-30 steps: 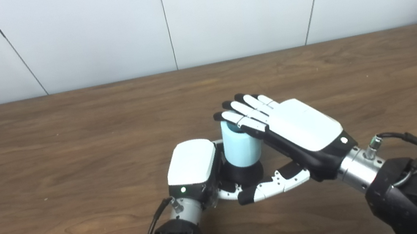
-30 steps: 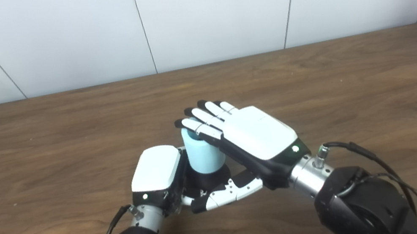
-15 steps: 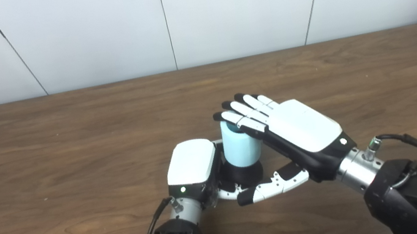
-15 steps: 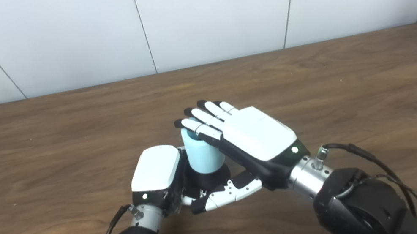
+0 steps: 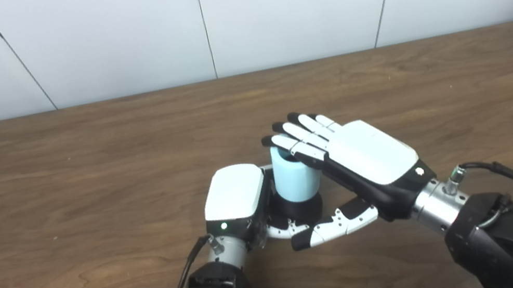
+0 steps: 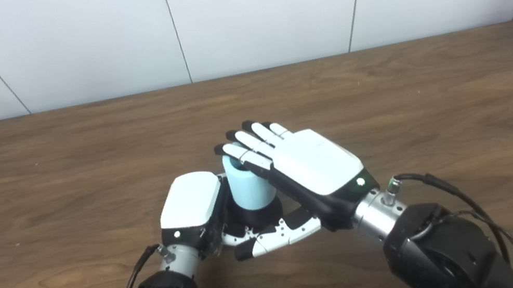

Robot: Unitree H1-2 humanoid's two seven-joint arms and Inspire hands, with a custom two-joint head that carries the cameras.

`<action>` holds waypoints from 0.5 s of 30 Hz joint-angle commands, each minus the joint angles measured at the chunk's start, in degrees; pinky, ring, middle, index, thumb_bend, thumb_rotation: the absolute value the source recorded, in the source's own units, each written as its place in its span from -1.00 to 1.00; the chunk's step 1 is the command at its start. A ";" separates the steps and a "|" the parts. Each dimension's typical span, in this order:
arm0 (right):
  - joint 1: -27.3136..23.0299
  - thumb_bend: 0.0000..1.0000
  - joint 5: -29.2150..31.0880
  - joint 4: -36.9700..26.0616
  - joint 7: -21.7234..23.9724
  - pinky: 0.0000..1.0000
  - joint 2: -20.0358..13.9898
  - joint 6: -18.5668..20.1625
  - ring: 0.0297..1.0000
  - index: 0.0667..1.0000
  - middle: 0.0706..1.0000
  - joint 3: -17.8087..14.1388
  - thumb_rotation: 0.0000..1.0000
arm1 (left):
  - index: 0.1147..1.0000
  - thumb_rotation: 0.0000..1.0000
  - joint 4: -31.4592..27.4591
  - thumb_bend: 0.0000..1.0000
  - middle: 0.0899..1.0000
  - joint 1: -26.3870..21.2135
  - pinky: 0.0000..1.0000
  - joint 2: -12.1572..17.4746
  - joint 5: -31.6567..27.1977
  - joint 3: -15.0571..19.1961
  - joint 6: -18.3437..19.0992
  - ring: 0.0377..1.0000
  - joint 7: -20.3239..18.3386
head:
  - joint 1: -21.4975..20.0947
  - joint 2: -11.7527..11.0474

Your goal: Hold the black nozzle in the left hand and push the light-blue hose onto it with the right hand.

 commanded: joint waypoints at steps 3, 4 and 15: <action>-2.12 0.32 2.21 -1.59 3.95 1.00 -0.10 2.32 1.00 0.90 1.00 -1.66 0.97 | -0.18 -1.00 2.93 0.01 -0.07 4.06 0.01 0.34 -2.41 -2.15 -1.08 -0.20 -6.08 | -0.04 0.01; -3.17 0.32 2.62 -2.49 4.23 1.00 0.16 2.94 1.00 0.92 1.00 -2.31 0.98 | -0.18 -1.00 3.06 0.01 -0.08 4.08 0.00 0.25 -2.56 -2.07 -1.03 -0.22 -6.00 | -0.07 -0.08; -8.75 0.22 4.75 -5.52 4.05 1.00 2.31 6.64 1.00 0.93 1.00 -8.56 0.99 | -0.19 -1.00 3.28 0.00 -0.05 3.75 0.00 0.14 -2.32 -1.77 -0.69 -0.18 -6.23 | 0.16 -0.39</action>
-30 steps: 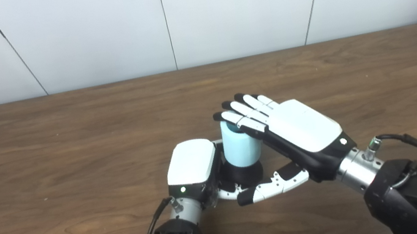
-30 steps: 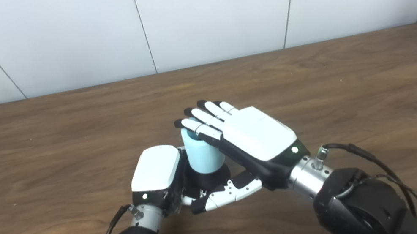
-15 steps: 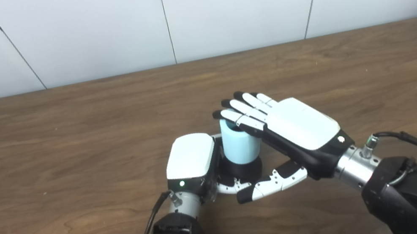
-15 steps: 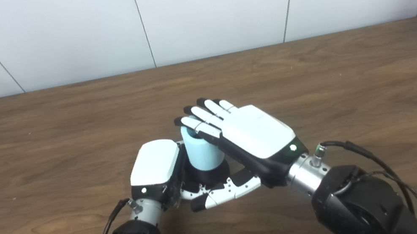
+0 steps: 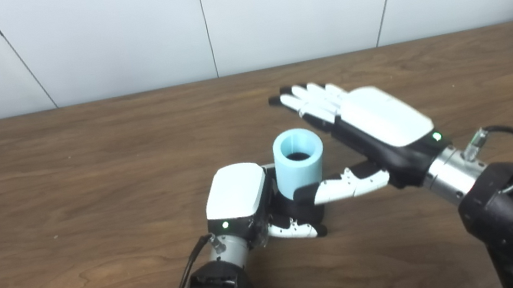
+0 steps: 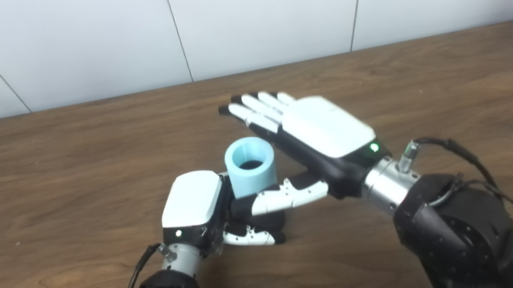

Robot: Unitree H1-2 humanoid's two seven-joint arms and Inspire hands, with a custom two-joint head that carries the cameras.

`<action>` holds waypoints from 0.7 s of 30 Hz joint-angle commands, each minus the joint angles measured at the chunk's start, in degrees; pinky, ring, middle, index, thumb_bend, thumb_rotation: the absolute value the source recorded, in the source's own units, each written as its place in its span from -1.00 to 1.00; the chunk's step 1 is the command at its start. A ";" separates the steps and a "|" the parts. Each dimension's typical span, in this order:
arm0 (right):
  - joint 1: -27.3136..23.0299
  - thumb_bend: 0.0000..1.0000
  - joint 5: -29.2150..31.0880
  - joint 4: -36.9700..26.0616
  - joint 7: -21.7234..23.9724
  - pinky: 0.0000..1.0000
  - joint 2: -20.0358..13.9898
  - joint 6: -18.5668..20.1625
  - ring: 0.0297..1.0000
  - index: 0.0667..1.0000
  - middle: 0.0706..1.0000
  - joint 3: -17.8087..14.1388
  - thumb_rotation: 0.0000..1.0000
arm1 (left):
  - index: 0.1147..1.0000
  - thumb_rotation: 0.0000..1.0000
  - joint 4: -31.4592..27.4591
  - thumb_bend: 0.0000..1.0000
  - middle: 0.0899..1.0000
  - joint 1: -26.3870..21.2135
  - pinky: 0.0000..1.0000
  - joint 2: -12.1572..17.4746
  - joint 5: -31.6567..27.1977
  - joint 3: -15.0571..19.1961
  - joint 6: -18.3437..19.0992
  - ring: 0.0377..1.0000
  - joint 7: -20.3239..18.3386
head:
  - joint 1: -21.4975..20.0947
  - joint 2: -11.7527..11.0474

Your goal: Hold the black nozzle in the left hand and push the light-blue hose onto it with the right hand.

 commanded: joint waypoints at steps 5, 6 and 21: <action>-0.50 0.19 0.19 -1.31 -1.92 0.99 0.81 0.97 1.00 0.94 1.00 -2.45 0.84 | -0.19 -1.00 2.96 0.00 -0.06 3.84 -0.02 0.72 -1.98 -1.70 -0.76 -0.21 -6.11 | 0.16 0.19; -0.19 0.20 0.00 -1.20 -2.02 0.98 0.80 0.85 1.00 0.94 0.99 -2.53 0.73 | -0.19 -1.00 2.92 0.00 -0.06 3.91 -0.02 0.74 -2.10 -1.59 -0.78 -0.21 -5.94 | 0.05 0.24; 3.51 0.54 -1.26 1.53 -3.15 0.89 0.51 0.50 1.00 1.00 0.99 -3.09 -0.10 | 0.40 -0.66 2.53 0.98 0.44 1.64 0.40 3.76 3.77 -0.91 -5.18 0.46 -0.46 | 0.12 -0.12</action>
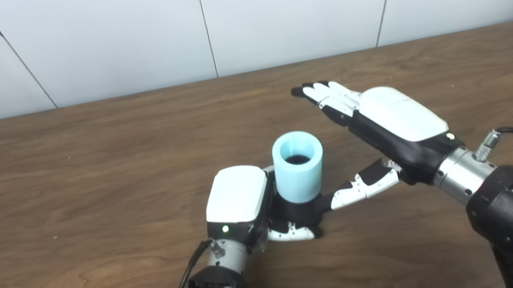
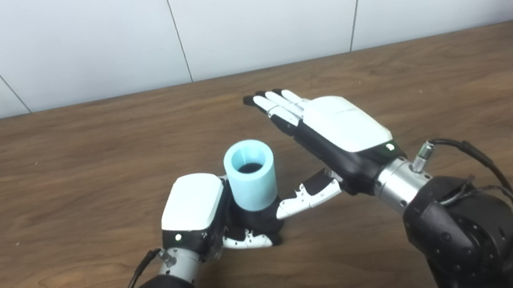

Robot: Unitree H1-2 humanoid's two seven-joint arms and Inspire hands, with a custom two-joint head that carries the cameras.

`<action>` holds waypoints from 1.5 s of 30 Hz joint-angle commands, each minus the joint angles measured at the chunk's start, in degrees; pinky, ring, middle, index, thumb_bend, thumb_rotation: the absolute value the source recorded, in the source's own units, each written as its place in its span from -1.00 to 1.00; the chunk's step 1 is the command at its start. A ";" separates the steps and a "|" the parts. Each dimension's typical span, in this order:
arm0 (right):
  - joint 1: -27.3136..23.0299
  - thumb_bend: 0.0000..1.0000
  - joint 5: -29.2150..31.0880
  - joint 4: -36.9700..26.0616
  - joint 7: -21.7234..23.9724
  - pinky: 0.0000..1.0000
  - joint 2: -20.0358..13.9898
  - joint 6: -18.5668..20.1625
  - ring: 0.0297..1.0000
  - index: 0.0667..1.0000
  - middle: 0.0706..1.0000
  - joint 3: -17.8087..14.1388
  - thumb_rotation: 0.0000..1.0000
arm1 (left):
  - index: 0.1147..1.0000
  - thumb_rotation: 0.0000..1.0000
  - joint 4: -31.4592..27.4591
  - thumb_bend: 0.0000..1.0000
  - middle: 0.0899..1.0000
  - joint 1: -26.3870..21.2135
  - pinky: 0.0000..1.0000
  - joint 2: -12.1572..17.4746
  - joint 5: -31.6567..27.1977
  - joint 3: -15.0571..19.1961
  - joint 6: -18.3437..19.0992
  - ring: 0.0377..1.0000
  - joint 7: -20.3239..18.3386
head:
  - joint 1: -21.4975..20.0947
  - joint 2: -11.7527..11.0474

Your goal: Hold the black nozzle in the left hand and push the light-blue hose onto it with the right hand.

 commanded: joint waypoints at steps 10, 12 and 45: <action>-0.46 0.55 -0.68 -0.44 -2.84 0.99 0.08 -0.71 1.00 1.00 0.99 -0.12 -0.07 | 0.59 -0.45 -2.99 1.00 0.65 -0.91 0.72 2.03 1.56 4.23 -2.22 0.66 -8.21 | 0.27 -0.08; -0.44 0.54 -0.85 -0.49 -2.74 1.00 0.10 -0.67 1.00 1.00 0.99 -0.07 -0.08 | 0.54 -0.46 -3.79 1.00 0.59 -1.05 0.60 1.93 0.95 5.23 -2.56 0.60 -8.96 | 0.28 -0.06; 2.16 0.56 0.60 2.24 -4.30 0.98 -1.92 -2.21 1.00 1.00 0.99 -0.87 -0.28 | 0.95 -0.20 -16.28 1.00 0.92 -9.87 0.55 8.83 -27.79 28.62 6.14 0.86 -35.20 | -0.33 -1.24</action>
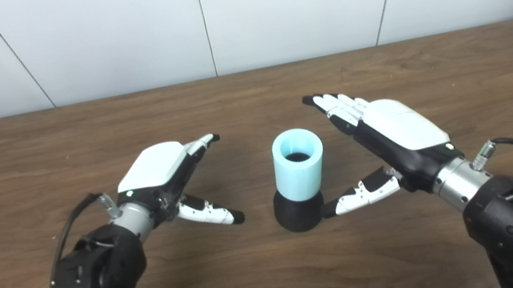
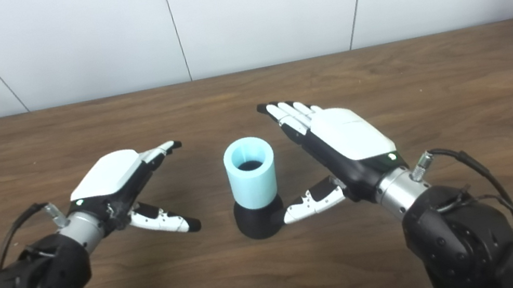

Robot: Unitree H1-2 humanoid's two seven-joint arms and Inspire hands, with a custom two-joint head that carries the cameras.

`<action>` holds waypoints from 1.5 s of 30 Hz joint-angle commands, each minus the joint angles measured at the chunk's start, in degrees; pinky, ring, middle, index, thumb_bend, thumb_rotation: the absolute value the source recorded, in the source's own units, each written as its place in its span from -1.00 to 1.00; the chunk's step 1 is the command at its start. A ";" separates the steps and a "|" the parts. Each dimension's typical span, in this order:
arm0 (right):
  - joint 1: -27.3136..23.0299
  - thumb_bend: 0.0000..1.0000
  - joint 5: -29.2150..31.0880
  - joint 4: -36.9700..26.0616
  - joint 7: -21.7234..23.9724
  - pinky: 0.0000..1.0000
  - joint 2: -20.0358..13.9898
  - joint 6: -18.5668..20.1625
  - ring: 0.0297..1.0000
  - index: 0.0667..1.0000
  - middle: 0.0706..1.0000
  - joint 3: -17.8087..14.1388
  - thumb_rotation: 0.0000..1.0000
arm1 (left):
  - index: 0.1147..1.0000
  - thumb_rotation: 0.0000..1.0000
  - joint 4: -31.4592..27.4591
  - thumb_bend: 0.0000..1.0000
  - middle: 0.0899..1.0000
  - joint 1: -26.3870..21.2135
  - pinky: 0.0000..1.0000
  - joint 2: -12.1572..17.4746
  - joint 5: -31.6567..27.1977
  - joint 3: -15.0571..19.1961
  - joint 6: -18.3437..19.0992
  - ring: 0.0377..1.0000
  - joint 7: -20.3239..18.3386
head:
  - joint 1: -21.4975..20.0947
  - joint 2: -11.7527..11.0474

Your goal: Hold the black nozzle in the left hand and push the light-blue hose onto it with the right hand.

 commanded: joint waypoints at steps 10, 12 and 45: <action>3.65 0.25 10.13 9.47 -13.47 0.67 1.38 -0.76 0.95 1.00 0.96 -3.67 -0.22 | 0.69 -0.46 3.51 0.55 0.66 4.47 0.51 -3.73 -29.27 18.32 -0.89 0.60 15.96 | -0.32 0.39; 4.21 0.19 14.41 11.48 -16.51 0.62 3.53 0.08 0.90 1.00 0.94 -5.32 -0.09 | 0.69 -0.31 5.16 0.33 0.63 6.65 0.46 -4.57 -32.06 19.74 -3.48 0.57 19.77 | -0.48 0.54; 11.86 0.12 49.16 34.16 -39.21 1.00 13.16 -20.15 1.00 1.00 1.00 -9.29 1.00 | 1.00 1.00 16.97 0.17 1.00 20.66 1.00 -11.89 -50.91 16.26 -21.12 1.00 39.62 | -0.68 1.44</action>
